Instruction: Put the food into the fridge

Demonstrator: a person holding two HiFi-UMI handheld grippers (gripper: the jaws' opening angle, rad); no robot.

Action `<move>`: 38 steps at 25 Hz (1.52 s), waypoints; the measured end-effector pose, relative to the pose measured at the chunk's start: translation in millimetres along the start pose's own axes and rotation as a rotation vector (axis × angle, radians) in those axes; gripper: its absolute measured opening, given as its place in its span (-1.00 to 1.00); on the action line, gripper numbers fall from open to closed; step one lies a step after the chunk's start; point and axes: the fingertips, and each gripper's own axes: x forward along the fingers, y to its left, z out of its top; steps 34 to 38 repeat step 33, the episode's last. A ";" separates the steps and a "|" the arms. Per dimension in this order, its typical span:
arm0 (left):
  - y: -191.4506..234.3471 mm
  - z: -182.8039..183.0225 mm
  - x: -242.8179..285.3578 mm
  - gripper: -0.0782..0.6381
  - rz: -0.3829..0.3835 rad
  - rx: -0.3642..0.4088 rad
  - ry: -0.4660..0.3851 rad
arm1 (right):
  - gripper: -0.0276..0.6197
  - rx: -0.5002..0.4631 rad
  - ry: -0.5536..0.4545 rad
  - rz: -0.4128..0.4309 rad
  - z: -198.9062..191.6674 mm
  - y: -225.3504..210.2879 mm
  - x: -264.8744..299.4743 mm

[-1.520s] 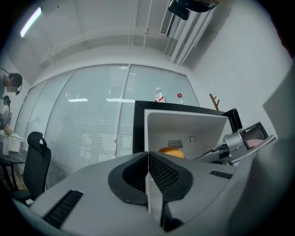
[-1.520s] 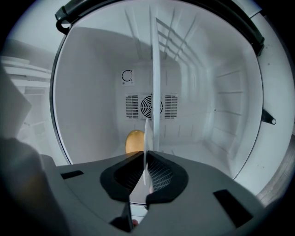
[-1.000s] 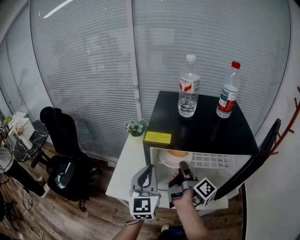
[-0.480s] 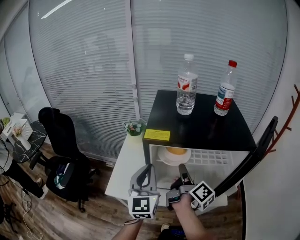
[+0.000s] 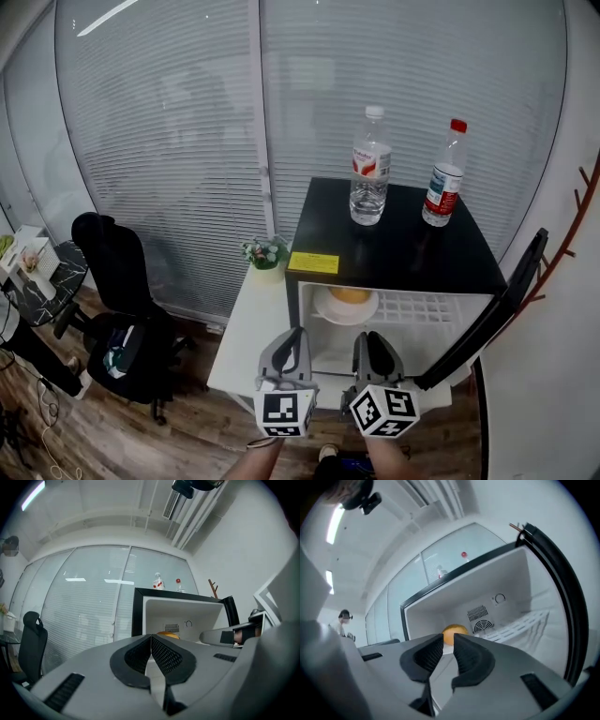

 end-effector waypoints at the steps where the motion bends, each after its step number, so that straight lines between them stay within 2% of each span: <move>1: -0.1 -0.3 -1.1 -0.70 -0.002 -0.001 0.002 | -0.69 -0.061 0.000 0.000 1.8 3.1 -0.8; 5: -0.9 0.7 -4.8 -0.70 -0.007 0.003 0.000 | -0.81 -0.242 -0.028 0.001 9.4 15.0 -4.2; 10: -1.3 -0.8 -6.5 -0.70 -0.015 0.006 0.005 | -0.82 -0.327 -0.049 0.007 12.8 23.8 -5.3; 17: -1.7 -0.7 -6.3 -0.70 -0.018 0.015 0.001 | -0.82 -0.311 -0.030 0.006 9.4 22.1 -3.7; 38: -6.9 3.0 -2.7 -0.70 -0.016 0.021 -0.009 | -0.82 -0.356 -0.055 0.001 17.5 18.4 -3.4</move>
